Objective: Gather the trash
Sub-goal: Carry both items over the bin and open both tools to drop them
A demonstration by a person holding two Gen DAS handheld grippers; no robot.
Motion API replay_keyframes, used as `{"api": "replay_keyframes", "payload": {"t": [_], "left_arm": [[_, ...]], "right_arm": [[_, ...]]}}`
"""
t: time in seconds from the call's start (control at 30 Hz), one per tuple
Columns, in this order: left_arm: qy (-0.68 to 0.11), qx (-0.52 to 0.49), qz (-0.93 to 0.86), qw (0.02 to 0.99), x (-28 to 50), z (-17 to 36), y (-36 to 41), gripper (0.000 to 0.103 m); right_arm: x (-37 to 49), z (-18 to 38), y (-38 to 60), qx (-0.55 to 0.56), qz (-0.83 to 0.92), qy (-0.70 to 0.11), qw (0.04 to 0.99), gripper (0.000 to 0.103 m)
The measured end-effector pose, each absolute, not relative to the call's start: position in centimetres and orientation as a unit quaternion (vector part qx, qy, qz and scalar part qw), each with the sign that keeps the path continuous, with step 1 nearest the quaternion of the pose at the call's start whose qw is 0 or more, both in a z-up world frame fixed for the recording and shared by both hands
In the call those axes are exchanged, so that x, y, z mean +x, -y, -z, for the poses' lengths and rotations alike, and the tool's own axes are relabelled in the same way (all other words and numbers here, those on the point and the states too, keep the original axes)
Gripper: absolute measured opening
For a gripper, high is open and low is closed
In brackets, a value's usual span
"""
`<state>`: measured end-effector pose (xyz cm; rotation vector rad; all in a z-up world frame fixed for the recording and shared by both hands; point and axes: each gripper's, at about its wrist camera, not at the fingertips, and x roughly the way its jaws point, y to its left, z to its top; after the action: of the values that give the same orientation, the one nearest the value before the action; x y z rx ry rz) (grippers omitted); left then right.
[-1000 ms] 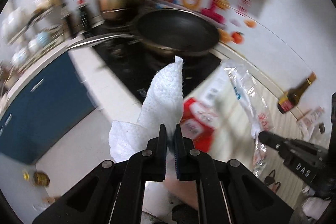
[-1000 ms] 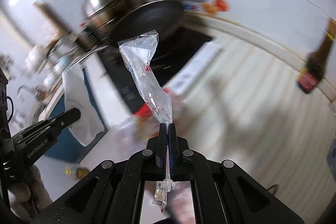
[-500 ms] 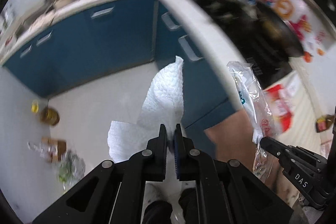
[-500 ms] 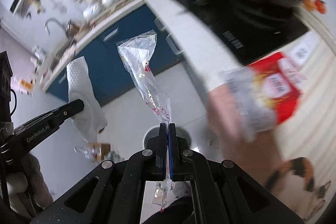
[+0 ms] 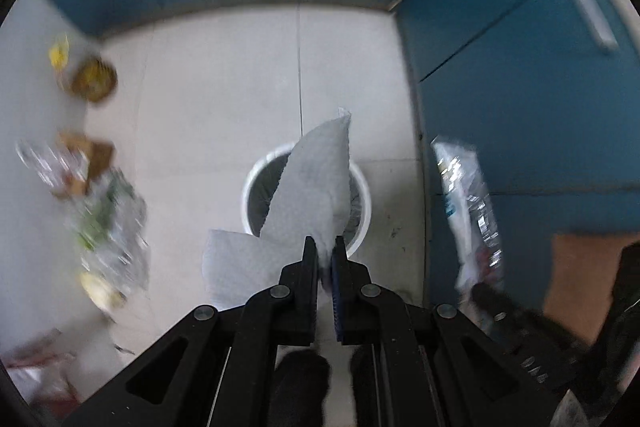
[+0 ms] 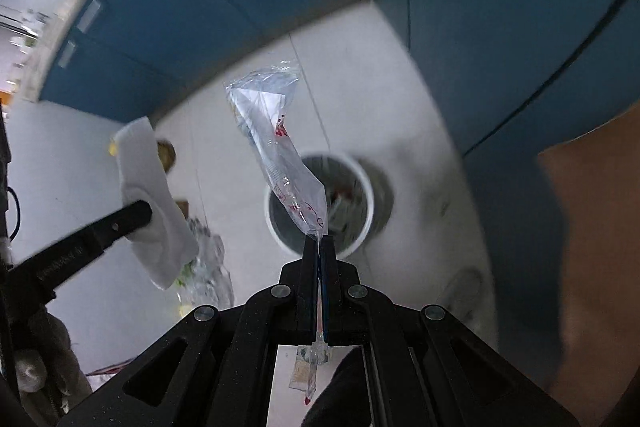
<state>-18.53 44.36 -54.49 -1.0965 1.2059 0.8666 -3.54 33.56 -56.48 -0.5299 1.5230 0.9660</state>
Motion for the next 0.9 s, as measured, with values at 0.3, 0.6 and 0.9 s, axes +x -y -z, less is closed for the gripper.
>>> {"api": "replay_keyframes", "payload": {"t": [0.3, 0.6, 0.9], "left_arm": [[-0.519, -0.574, -0.348, 0.529, -21.7, 72.8, -46.0, 0.004], [-0.542, -0.566, -0.347, 0.516, -22.1, 76.4, -46.7, 0.006], [-0.555, -0.518, -0.388, 0.523, -22.6, 73.7, -47.5, 0.074]], "right_arm": [[-5.3, 78.6, -36.1, -0.286, -0.369, -0.718, 0.516, 0.001], [-7.0, 85.4, -39.0, -0.344, -0.362, -0.715, 0.489, 0.001], [-7.4, 83.9, -40.3, -0.361, -0.363, -0.702, 0.495, 0.040]]}}
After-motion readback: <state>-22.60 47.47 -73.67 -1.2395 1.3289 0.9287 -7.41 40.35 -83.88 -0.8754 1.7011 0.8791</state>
